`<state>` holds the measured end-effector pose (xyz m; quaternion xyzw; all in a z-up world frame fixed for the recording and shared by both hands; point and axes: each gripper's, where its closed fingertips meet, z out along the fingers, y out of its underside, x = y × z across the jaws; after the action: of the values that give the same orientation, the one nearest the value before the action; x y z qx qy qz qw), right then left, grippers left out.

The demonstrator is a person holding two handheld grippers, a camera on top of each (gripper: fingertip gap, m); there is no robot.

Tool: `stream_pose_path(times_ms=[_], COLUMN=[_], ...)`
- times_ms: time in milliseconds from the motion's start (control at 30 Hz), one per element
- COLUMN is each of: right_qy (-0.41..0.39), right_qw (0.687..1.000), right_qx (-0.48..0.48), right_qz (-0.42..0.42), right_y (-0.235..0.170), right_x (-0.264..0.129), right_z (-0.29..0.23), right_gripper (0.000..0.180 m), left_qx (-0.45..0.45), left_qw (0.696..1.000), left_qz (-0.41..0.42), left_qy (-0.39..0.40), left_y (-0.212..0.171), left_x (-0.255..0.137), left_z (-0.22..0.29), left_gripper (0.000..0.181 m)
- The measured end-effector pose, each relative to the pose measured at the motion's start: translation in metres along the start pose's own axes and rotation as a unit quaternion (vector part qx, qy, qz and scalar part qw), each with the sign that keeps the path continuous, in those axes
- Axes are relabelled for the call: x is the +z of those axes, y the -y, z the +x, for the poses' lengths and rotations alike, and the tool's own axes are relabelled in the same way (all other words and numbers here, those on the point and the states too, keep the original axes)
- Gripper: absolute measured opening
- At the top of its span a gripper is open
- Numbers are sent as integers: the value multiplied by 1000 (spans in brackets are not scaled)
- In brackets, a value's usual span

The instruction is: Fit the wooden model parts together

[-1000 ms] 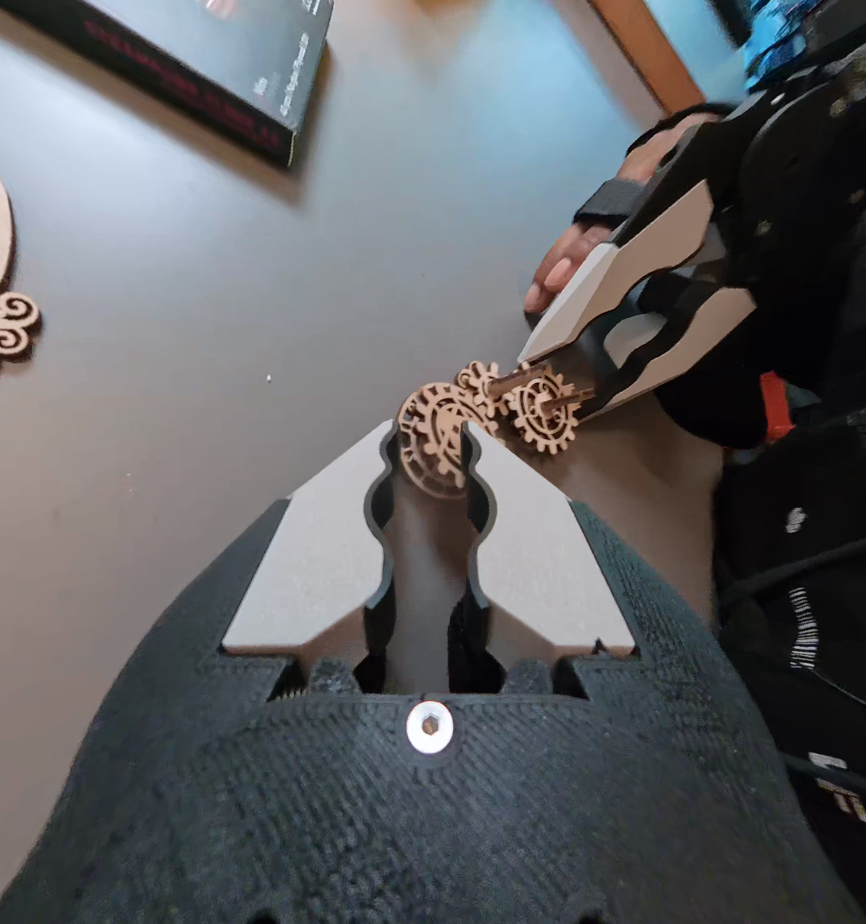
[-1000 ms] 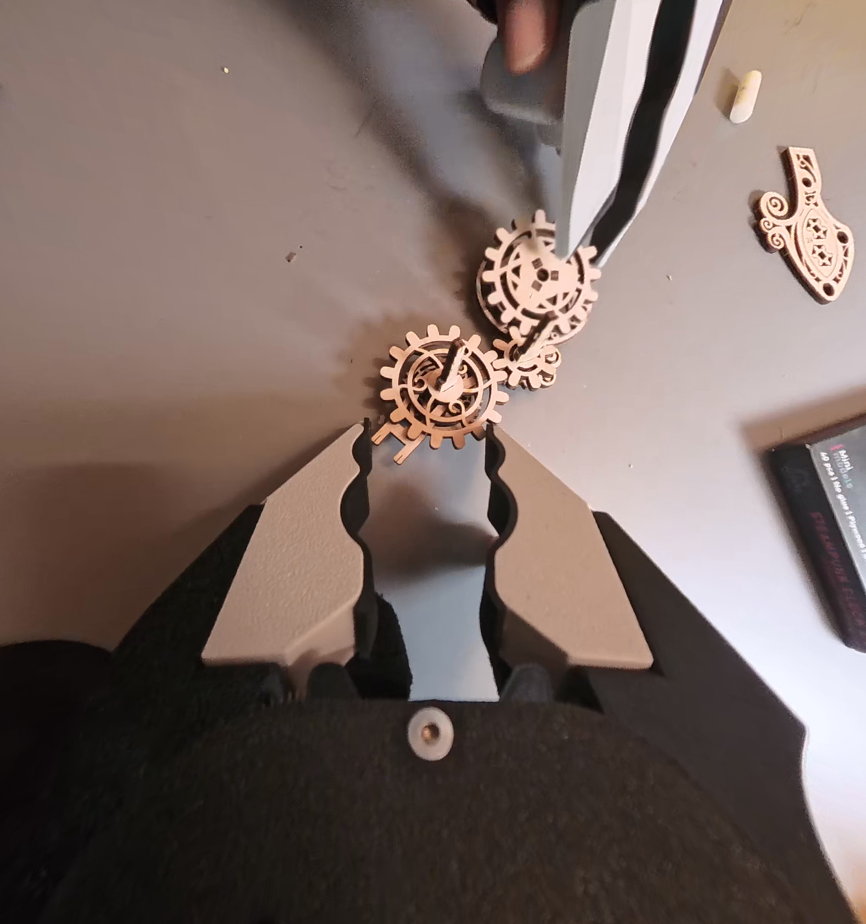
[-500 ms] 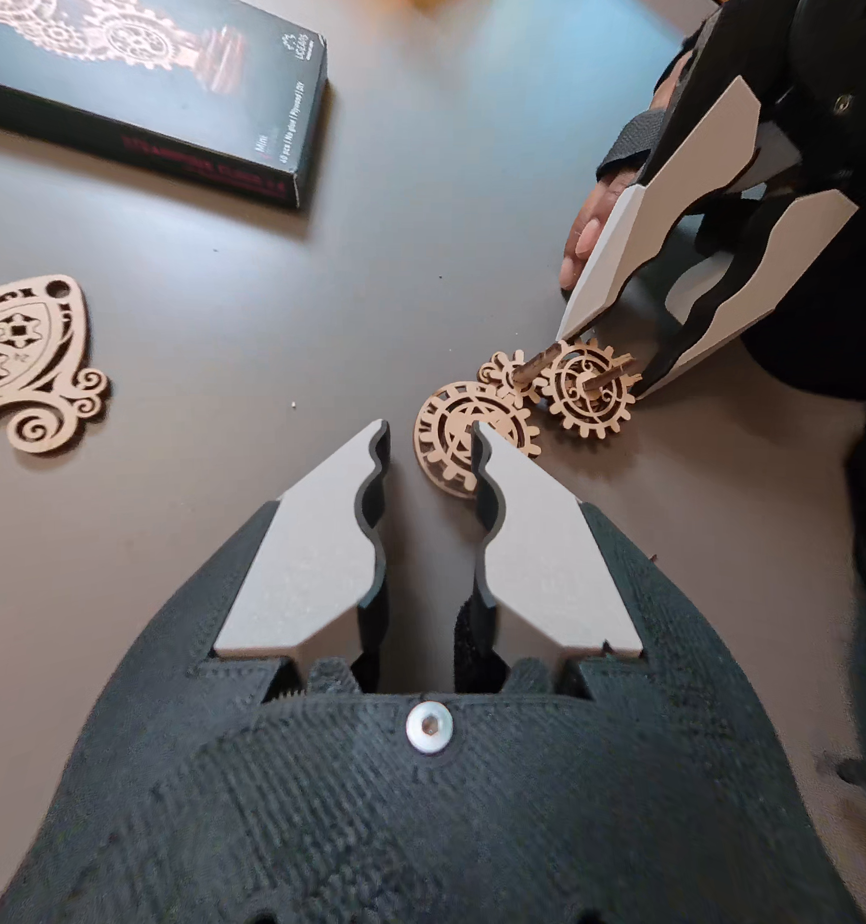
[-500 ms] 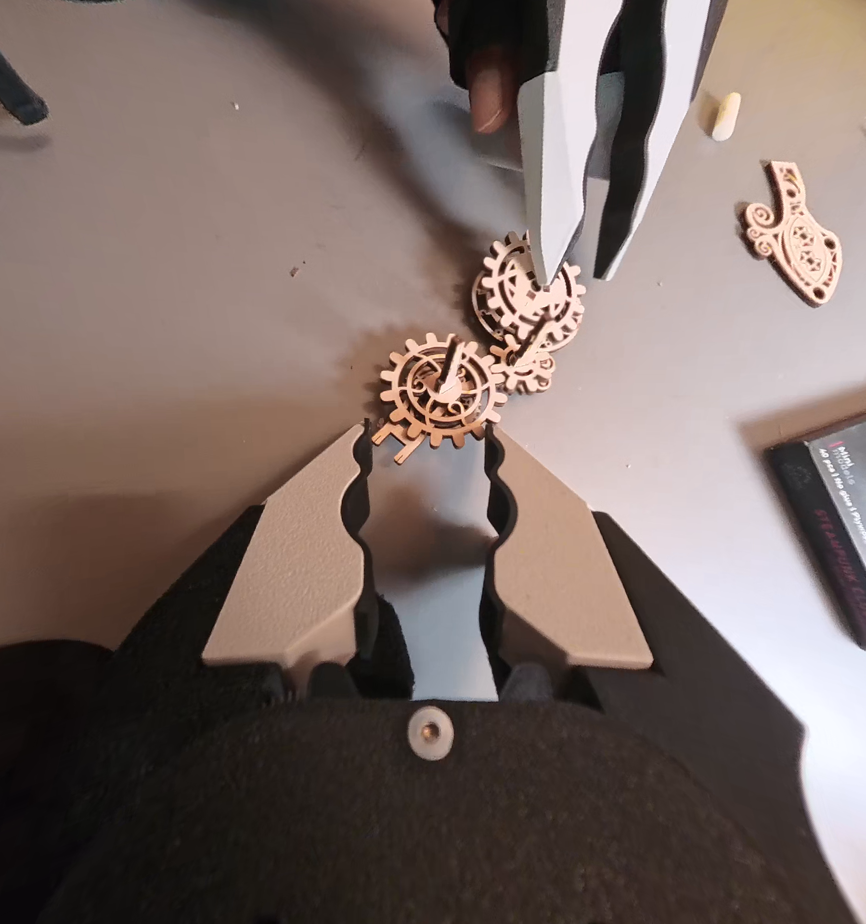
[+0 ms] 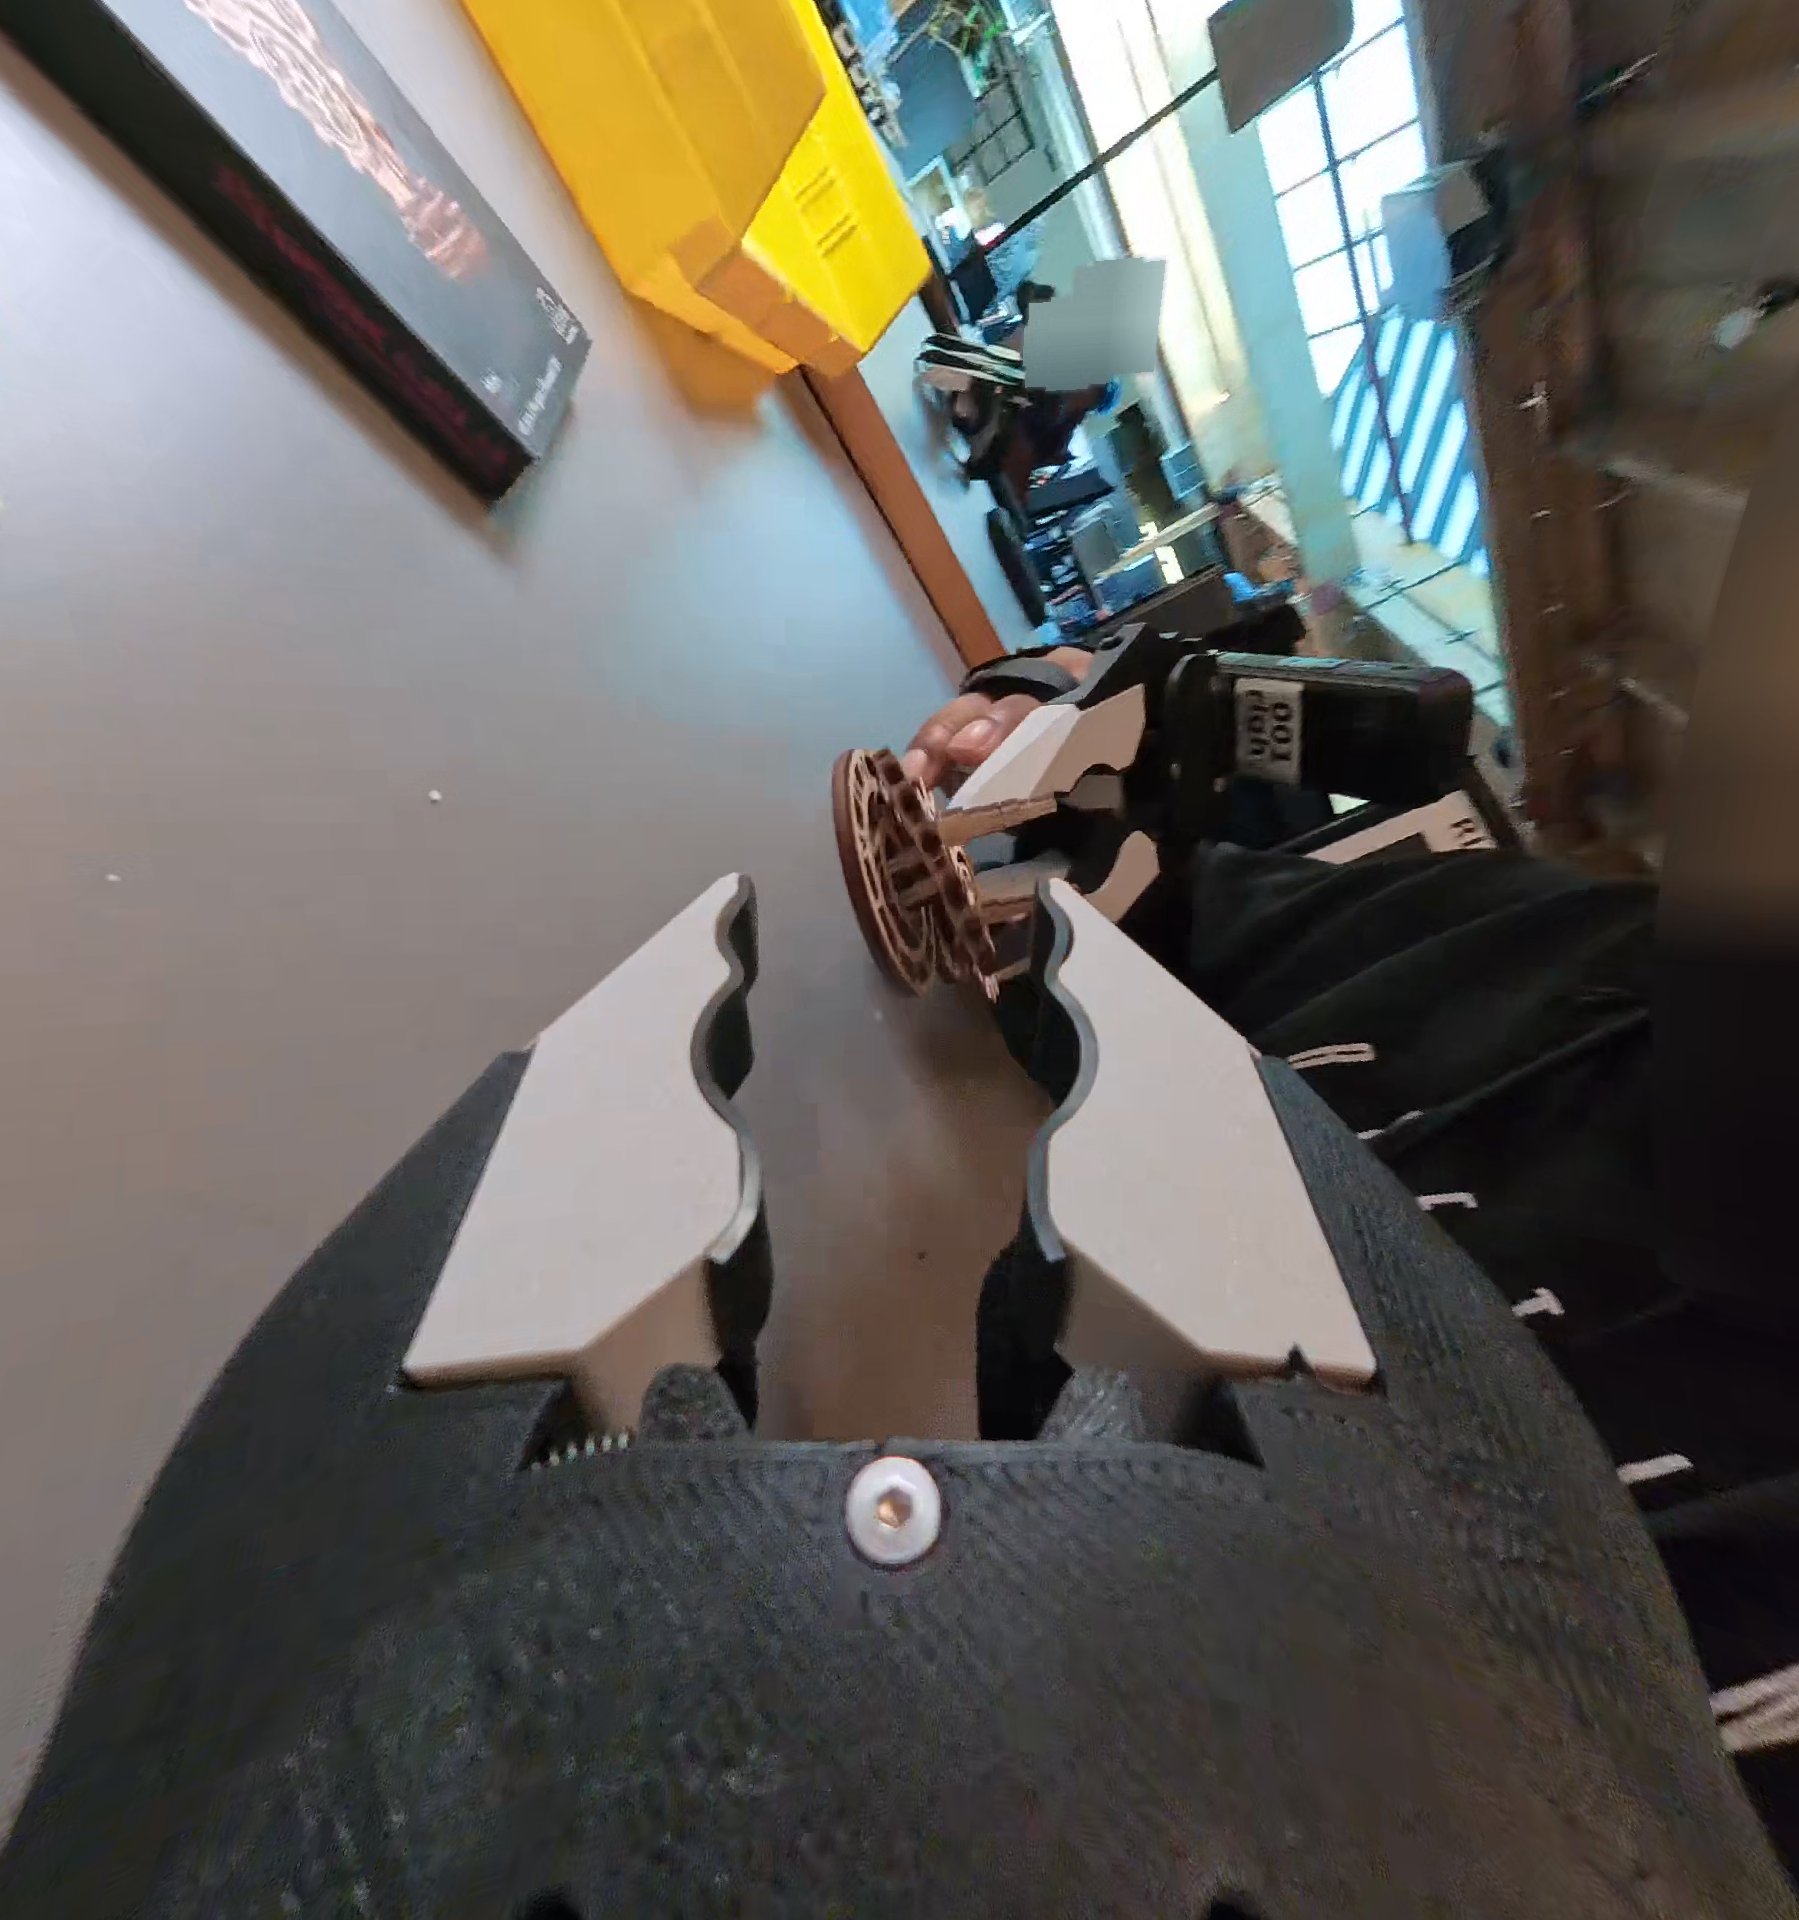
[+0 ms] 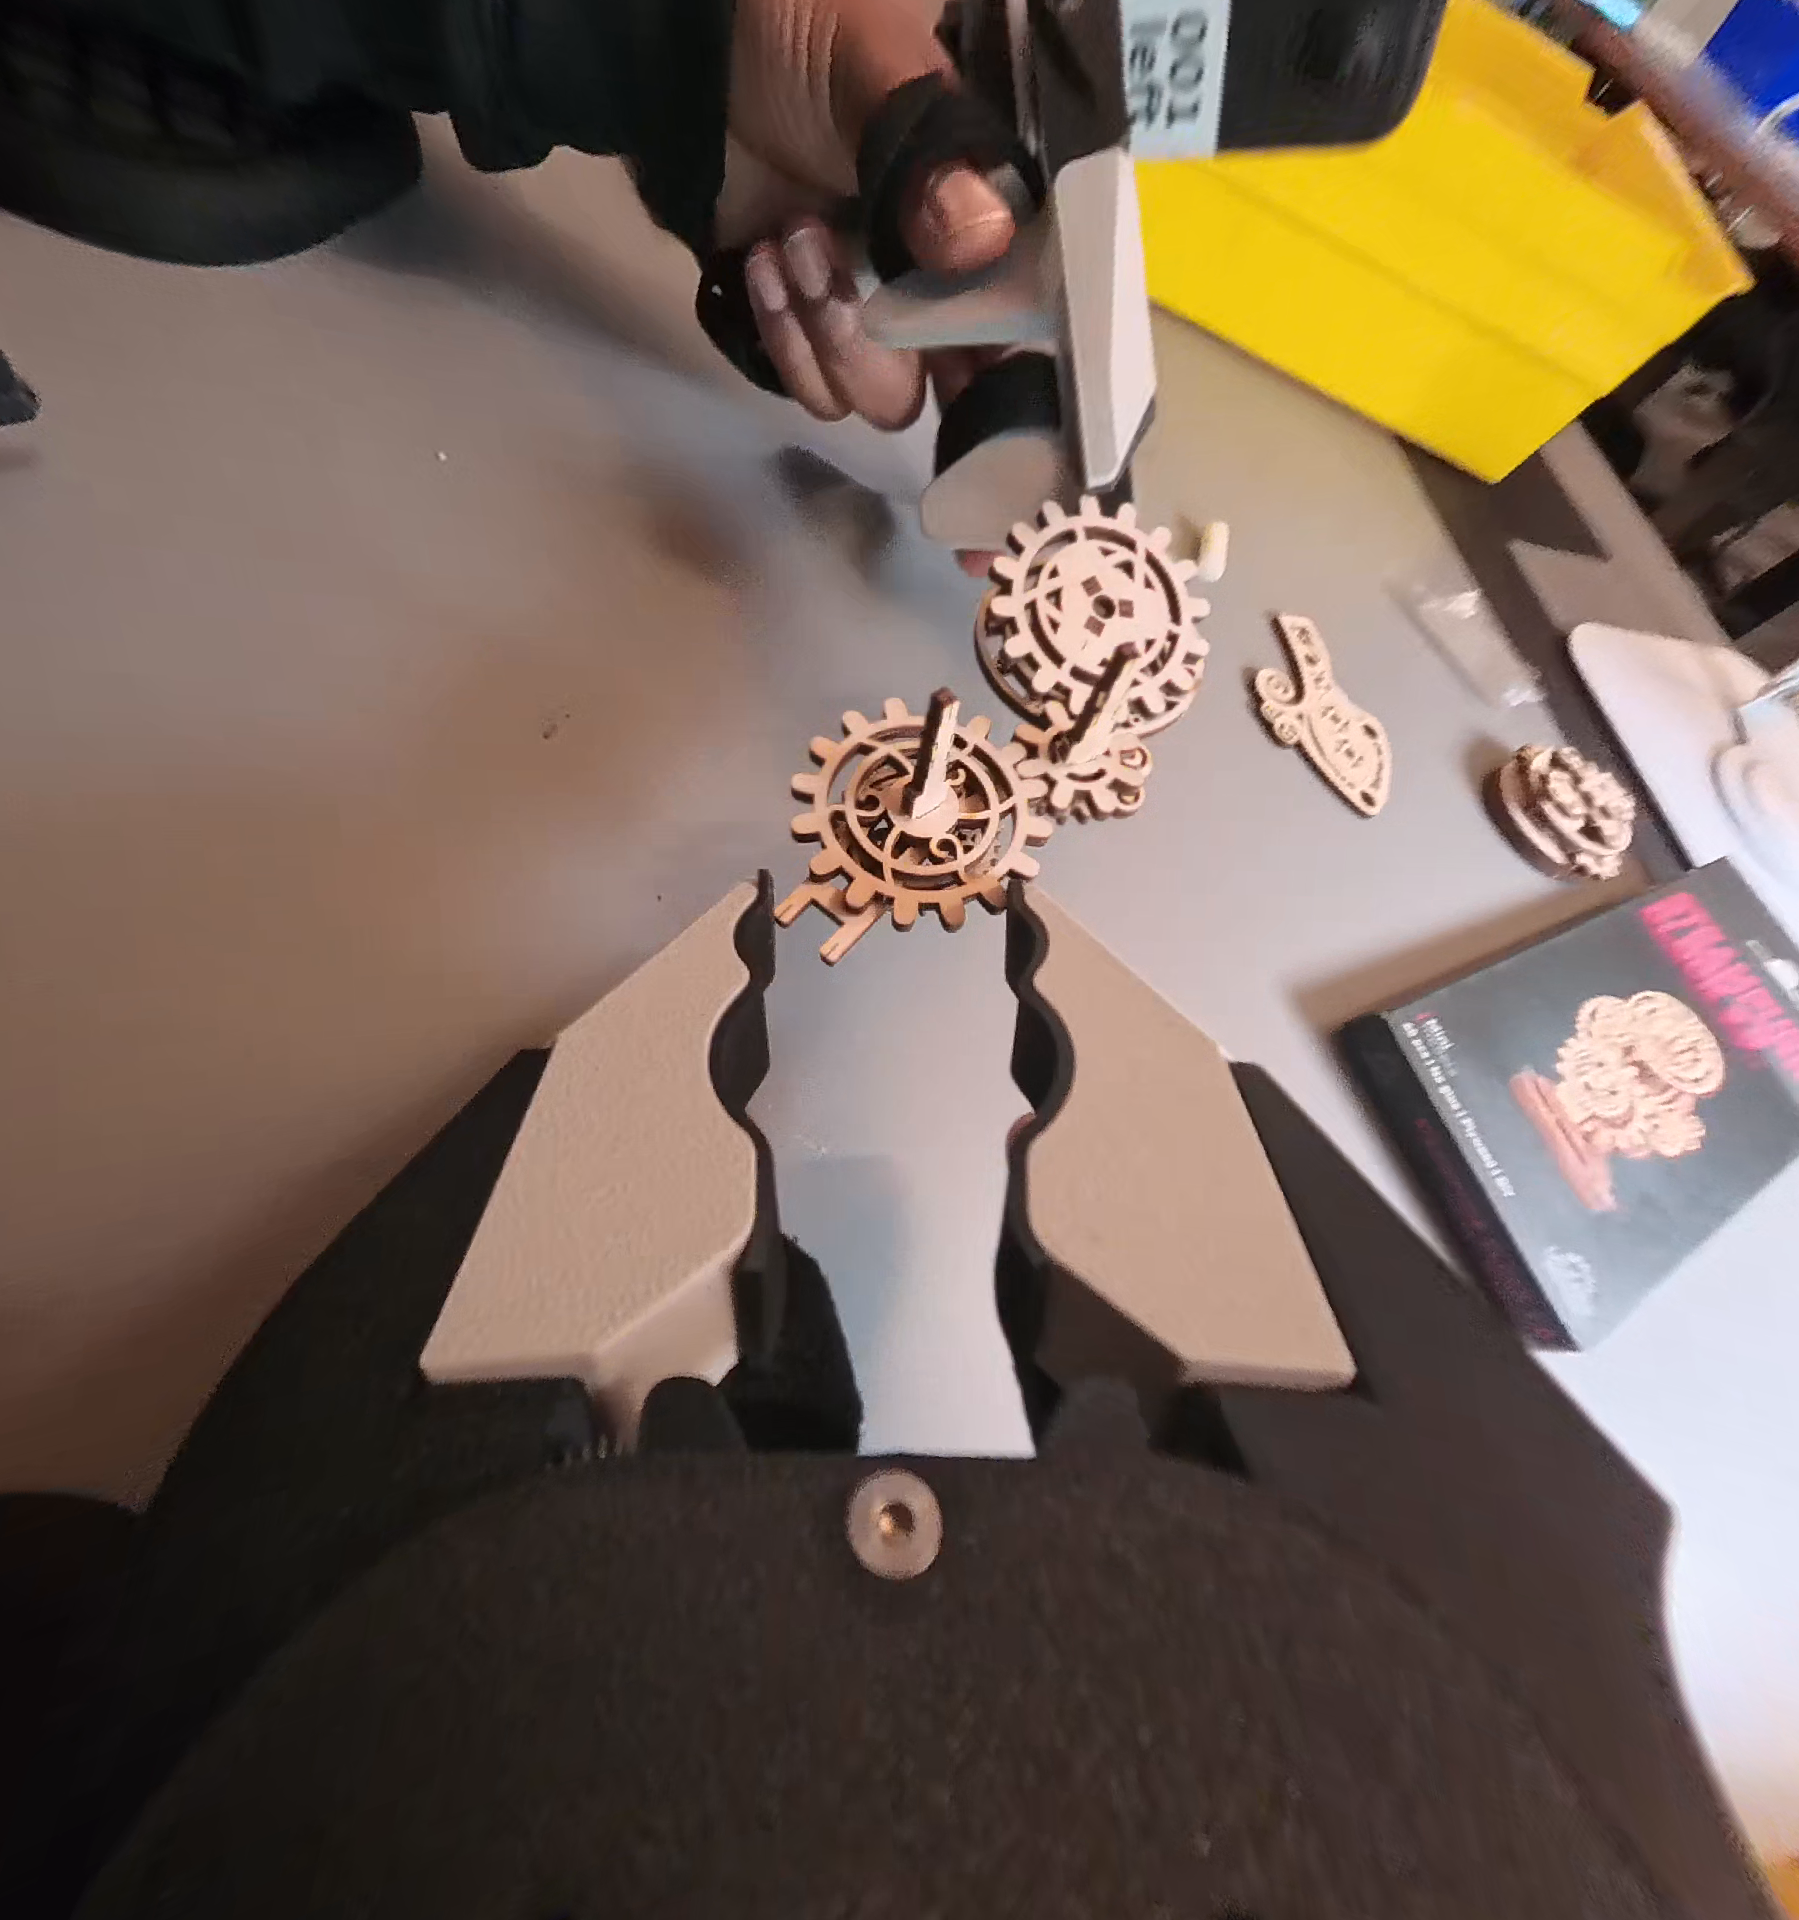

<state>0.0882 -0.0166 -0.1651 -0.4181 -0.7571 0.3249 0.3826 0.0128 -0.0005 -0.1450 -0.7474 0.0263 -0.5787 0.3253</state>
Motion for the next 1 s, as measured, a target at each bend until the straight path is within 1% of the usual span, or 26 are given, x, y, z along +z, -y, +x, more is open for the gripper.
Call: stream_pose_path(times_ms=[33, 67, 167, 233, 367, 433, 533, 567, 600, 667, 733, 800, 867, 900, 967, 1000], right_qy=[-7, -12, -28, -43, -77, -89, -90, -73, -55, -18, 17, 37, 49, 56, 62, 61], right_qw=[1000, 1000, 998, 996, 987, 983, 987, 992, 996, 998, 991, 981, 974, 975, 984, 988], right_qx=[-6, -16, -51, -80, -144, -160, -129, -106, -76, 7, 91, 138, 150, 144, 97, 70], right_qz=[5, 7, 8, 3, -11, -18, -12, -9, 3, 57, 99, 132, 161, 160, 136, 126], right_y=[2, 2, 3, 1, -4, -7, -8, -9, -7, 10, 28, 46, 63, 68, 66, 65], right_x=[0, 0, 0, 0, 2, 4, 5, 4, 2, -9, -20, -25, -22, -17, -5, 0], right_z=[1, 2, 3, 5, 8, 10, 12, 10, 9, 13, 23, 33, 38, 37, 32, 29], right_gripper=[42, 42, 43, 43, 42, 43, 41, 47, 50, 53, 56, 52, 47, 47, 42, 36], left_qx=[-10, -15, -20, -15, 23, 57, 127, 161, 195, 266, 335, 408, 479, 508, 555, 575], left_qw=[1000, 1000, 999, 999, 999, 998, 992, 987, 980, 962, 939, 907, 870, 853, 823, 810], left_qz=[-2, -5, -1, 7, 8, 9, 9, 6, 2, 0, 0, -4, -14, -15, -10, -10], left_qy=[-15, -26, -34, -46, -26, -14, 12, 26, 41, 61, 83, 106, 117, 118, 116, 116], left_y=[-2, -4, -5, -3, -4, -4, -2, -2, -2, -1, 0, -1, -6, -8, -11, -12], left_x=[1, 2, 5, 4, 4, 4, 3, 2, 2, 1, 2, 4, 8, 10, 12, 11], left_z=[3, 6, 8, 12, 13, 15, 19, 20, 22, 30, 37, 44, 53, 58, 69, 74], left_gripper=[49, 43, 26, 9, 6, 7, 7, 6, 6, 7, 6, 6, 6, 6, 6, 6])
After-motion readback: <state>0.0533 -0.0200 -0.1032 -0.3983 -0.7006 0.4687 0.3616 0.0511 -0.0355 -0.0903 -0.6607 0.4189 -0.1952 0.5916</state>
